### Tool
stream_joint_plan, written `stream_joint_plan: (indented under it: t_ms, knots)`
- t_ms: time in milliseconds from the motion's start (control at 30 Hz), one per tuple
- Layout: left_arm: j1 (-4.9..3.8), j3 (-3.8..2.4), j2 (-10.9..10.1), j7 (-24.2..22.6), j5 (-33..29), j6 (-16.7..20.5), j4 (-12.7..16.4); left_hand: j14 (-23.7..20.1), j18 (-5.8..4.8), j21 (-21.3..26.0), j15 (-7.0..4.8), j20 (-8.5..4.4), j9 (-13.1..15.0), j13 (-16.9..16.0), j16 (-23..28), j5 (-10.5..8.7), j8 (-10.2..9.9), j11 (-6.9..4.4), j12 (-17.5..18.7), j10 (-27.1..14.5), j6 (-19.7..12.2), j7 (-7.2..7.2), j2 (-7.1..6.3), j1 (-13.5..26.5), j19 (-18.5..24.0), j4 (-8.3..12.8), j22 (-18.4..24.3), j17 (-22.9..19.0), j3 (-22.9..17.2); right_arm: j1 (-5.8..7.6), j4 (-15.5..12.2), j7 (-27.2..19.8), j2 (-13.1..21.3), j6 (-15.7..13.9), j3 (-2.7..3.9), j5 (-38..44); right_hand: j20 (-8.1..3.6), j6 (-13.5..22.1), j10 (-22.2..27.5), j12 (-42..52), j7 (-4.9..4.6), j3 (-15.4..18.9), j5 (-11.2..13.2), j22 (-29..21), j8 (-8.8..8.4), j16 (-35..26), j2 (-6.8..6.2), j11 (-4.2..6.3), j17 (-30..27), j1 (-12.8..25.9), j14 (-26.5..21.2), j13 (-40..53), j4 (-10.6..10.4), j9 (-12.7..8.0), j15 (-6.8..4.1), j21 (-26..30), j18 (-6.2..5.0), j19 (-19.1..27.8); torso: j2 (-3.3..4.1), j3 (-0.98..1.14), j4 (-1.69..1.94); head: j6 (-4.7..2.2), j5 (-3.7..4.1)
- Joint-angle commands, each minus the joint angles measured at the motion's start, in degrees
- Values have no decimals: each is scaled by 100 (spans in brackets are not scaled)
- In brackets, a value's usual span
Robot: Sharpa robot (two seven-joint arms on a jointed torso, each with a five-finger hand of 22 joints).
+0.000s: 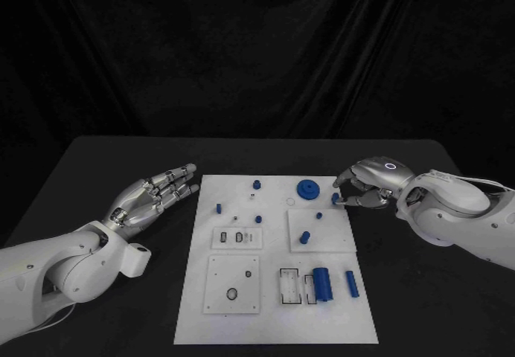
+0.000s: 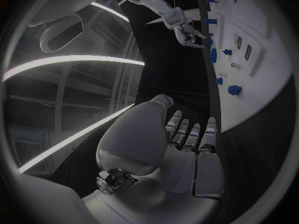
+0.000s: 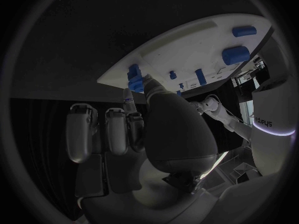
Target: Assemble the parts on the task board
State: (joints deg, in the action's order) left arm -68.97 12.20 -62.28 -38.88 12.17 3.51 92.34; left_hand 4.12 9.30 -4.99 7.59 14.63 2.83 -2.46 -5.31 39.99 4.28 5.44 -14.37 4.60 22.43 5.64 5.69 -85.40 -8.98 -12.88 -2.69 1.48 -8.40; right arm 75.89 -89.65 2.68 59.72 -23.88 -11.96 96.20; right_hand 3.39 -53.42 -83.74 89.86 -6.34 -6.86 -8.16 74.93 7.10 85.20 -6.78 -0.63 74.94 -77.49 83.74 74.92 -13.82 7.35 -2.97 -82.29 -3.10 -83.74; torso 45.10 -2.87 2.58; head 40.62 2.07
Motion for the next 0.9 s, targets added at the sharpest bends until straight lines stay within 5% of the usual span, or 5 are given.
stream_joint_plan:
  t_ms: [33, 900]
  knots:
    - [-9, -4, 9, -1360, 1, -77, 6, 30, 107, -27, 0, -3, 9, -5, -29, 29, 20, 33, -31, 3, 35, -1, 57, -3, -49, 32, -7, 7, -2, -31, 30, 122, -16, 14, 2, 39, 6, 25, -626, 14, 8, 12, 31, 591, 23, -25, 1, -26, 515, 35, 339, 1508, -5, 6, 12, 37, 18, 24, 1, 1, -2, -3, -6]
    - [-8, -3, 27, -1301, 1, -173, -24, 38, 106, -40, 11, 21, 25, -6, -36, 28, 50, 69, -72, 3, 148, 46, 66, -1, -71, 57, -11, 7, -26, -122, 230, 43, -155, -35, 2, 78, 28, -70, -626, 14, 4, -39, -182, 450, 133, -181, -1, -49, 290, -110, 255, 1508, 106, 128, 33, 199, -30, 145, -1, 3, 0, 14, 15]
